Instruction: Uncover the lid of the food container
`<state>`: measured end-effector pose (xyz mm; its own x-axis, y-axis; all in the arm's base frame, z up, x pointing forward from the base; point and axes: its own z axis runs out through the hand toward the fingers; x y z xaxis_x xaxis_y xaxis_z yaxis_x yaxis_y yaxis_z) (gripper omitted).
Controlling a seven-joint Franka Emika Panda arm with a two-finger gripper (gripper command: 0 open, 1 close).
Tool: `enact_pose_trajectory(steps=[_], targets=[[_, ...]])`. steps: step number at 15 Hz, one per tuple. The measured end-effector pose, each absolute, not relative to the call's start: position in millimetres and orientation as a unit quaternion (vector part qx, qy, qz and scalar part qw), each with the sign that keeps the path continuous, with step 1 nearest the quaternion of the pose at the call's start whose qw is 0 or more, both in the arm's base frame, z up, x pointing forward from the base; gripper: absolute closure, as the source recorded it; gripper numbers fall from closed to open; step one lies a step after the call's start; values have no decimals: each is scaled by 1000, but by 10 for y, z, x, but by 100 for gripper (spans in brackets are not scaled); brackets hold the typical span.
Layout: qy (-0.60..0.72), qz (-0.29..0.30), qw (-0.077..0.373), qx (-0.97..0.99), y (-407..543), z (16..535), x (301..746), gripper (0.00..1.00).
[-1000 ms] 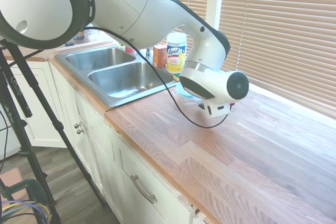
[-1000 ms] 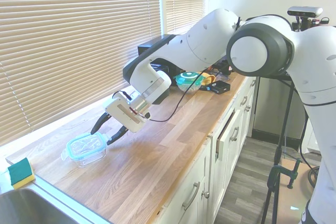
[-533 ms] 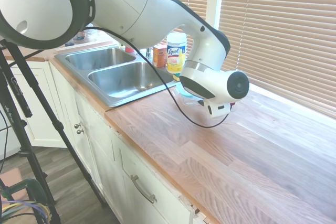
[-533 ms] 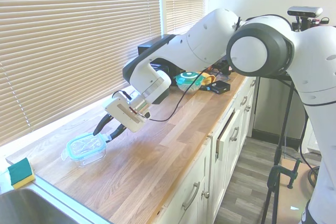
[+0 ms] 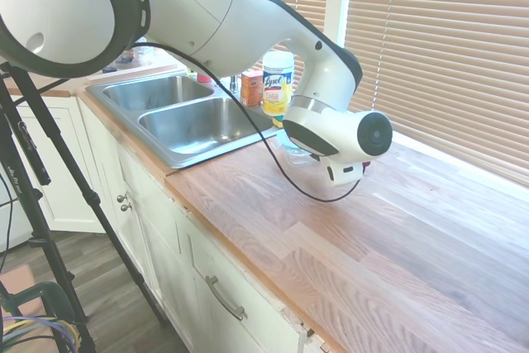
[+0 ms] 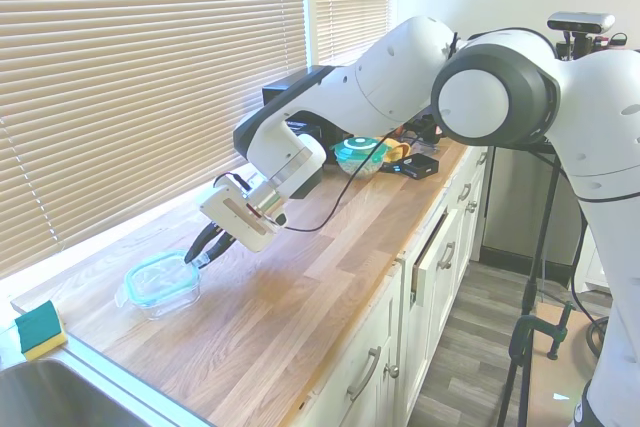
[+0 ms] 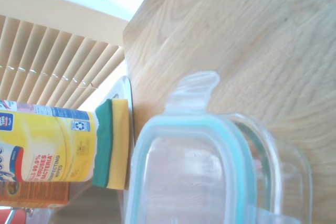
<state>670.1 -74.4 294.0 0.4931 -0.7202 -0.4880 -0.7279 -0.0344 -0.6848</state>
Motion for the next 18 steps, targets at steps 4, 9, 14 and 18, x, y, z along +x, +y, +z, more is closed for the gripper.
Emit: enact_pose_trajectory(steps=[4,9,14,18], targets=[[499,-2,477,-724,-756,3034,6702,100],[483,-17,476,-734,-666,3441,6707,100],[456,-33,470,-755,-285,3901,6707,100],[434,-42,461,-773,119,4198,6685,100]])
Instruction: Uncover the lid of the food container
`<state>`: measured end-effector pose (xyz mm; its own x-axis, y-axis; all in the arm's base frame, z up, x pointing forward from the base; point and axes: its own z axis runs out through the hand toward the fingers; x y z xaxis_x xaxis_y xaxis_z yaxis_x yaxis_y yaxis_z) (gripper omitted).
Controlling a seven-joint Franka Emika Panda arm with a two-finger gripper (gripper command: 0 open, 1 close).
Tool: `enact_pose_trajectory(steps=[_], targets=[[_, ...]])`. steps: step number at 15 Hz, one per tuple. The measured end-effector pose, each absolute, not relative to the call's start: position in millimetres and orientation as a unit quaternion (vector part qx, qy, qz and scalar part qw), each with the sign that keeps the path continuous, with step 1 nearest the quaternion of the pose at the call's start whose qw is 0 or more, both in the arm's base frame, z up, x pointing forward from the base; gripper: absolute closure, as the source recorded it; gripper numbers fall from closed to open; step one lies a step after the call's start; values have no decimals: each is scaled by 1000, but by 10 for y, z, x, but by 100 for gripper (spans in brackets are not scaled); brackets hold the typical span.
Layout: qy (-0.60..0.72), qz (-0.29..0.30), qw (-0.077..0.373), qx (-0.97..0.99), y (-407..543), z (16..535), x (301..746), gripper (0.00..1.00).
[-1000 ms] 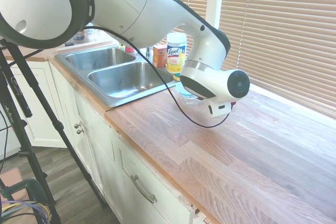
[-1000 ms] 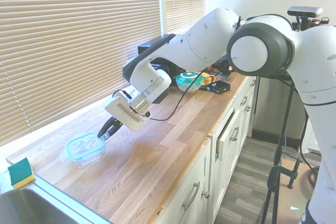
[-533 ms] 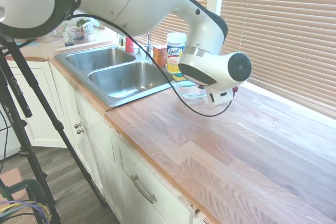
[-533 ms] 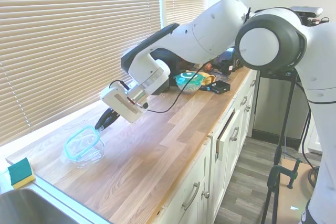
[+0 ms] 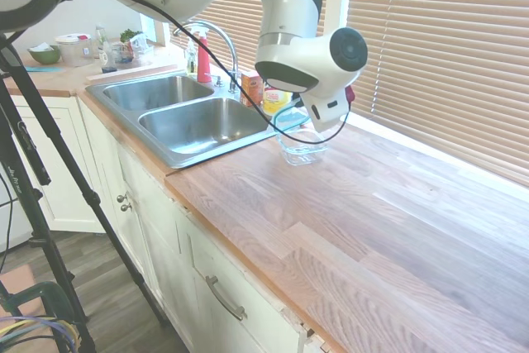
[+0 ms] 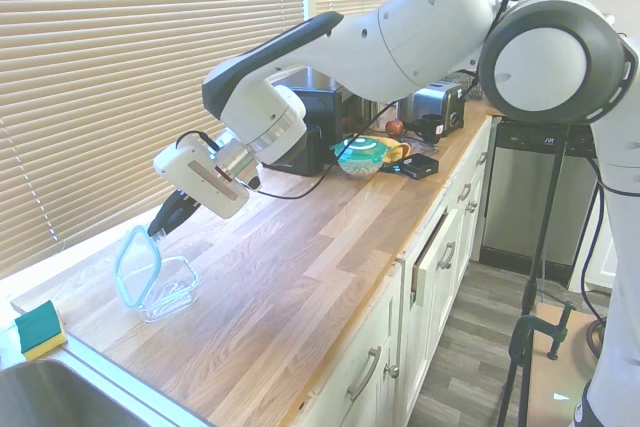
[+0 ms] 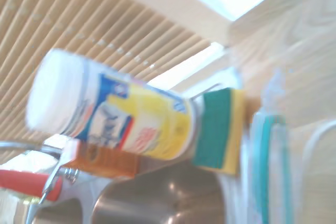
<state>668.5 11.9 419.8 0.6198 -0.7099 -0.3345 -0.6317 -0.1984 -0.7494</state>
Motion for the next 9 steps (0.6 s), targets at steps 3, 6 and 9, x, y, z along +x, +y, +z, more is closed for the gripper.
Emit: enact_pose_trajectory(steps=[3,6,9], targets=[[415,-50,448,-790,503,4409,6657,100],[408,-52,446,-795,676,4481,6633,100],[413,-55,442,-795,525,4464,6525,100]])
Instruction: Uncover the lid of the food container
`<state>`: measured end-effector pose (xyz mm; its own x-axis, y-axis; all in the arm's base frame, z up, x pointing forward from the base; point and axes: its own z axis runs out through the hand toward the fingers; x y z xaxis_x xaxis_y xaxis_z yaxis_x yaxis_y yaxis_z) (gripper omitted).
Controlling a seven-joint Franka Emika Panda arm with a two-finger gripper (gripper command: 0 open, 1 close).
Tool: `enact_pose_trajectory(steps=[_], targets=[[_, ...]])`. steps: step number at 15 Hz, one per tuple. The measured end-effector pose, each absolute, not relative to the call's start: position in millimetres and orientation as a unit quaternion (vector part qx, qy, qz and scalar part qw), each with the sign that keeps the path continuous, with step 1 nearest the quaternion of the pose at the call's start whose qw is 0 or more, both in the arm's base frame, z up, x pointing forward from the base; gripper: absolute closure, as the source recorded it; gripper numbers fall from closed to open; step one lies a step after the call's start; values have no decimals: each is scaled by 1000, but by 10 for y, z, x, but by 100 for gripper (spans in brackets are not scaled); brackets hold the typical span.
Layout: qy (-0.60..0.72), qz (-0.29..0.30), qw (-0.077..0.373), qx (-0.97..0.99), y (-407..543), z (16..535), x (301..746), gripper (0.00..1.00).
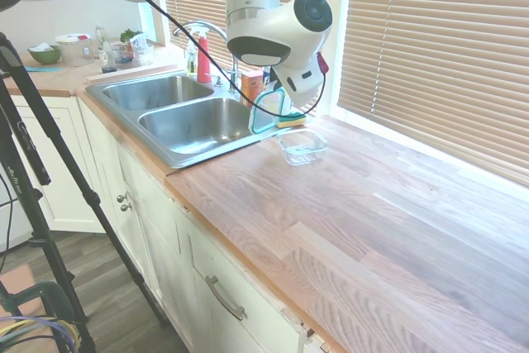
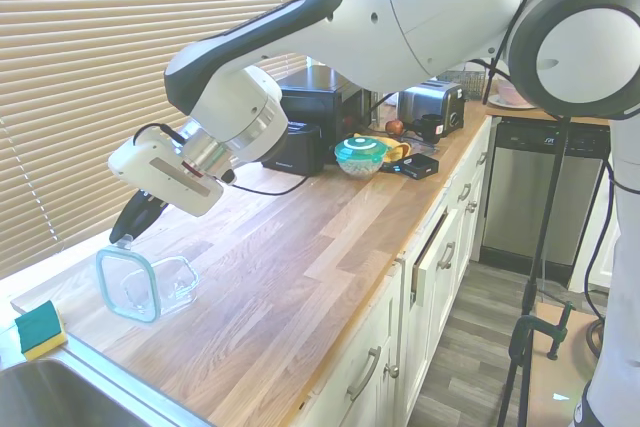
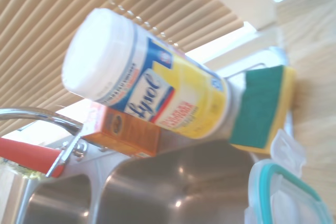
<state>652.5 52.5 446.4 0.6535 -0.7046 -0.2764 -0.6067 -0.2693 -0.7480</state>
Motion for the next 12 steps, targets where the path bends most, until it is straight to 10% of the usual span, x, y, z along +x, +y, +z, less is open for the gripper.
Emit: enact_pose_trajectory(steps=[12], targets=[[452,-86,420,-782,-498,4790,5773,100]])
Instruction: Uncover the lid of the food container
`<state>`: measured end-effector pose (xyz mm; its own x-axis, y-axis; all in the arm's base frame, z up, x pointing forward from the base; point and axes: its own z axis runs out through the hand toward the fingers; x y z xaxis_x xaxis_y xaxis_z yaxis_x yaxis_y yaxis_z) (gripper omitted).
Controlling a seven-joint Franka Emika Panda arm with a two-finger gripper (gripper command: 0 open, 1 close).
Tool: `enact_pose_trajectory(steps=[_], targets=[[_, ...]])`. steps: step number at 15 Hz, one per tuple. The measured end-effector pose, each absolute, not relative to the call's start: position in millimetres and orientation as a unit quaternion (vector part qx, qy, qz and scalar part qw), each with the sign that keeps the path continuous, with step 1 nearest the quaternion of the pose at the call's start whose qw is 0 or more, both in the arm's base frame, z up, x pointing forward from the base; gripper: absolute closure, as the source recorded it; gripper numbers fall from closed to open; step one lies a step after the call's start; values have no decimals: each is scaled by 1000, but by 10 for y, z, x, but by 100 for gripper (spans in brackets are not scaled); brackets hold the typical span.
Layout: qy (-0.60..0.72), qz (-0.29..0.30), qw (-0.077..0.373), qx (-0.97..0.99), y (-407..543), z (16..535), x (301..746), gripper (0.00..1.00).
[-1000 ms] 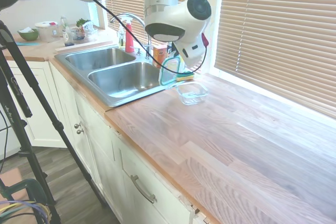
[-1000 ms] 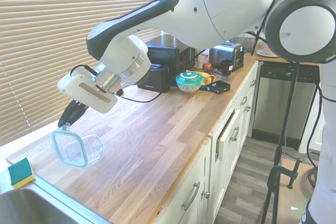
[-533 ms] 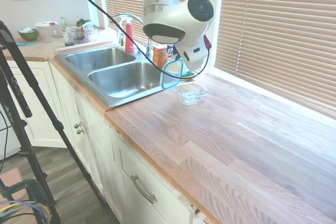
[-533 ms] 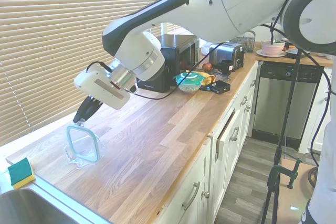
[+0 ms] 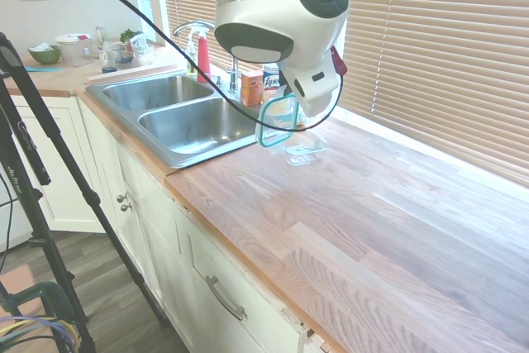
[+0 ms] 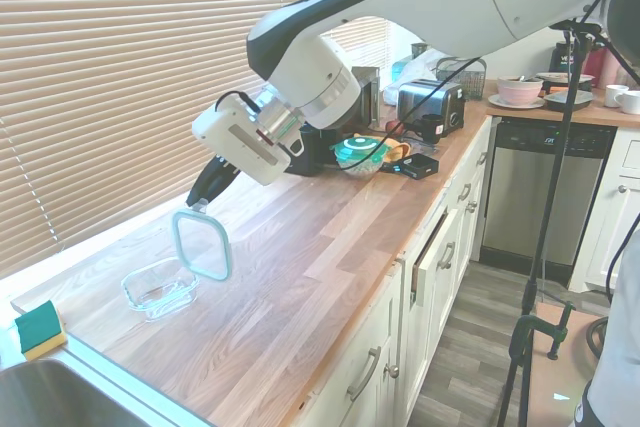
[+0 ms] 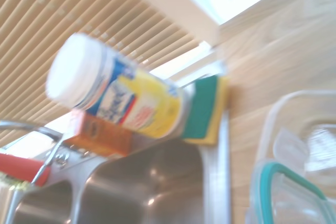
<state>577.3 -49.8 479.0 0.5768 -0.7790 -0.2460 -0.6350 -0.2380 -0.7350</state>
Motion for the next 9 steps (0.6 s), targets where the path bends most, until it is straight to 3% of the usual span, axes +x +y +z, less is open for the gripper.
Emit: enact_pose_trajectory(steps=[9], targets=[[505,-102,328,-792,-1399,4640,5585,100]])
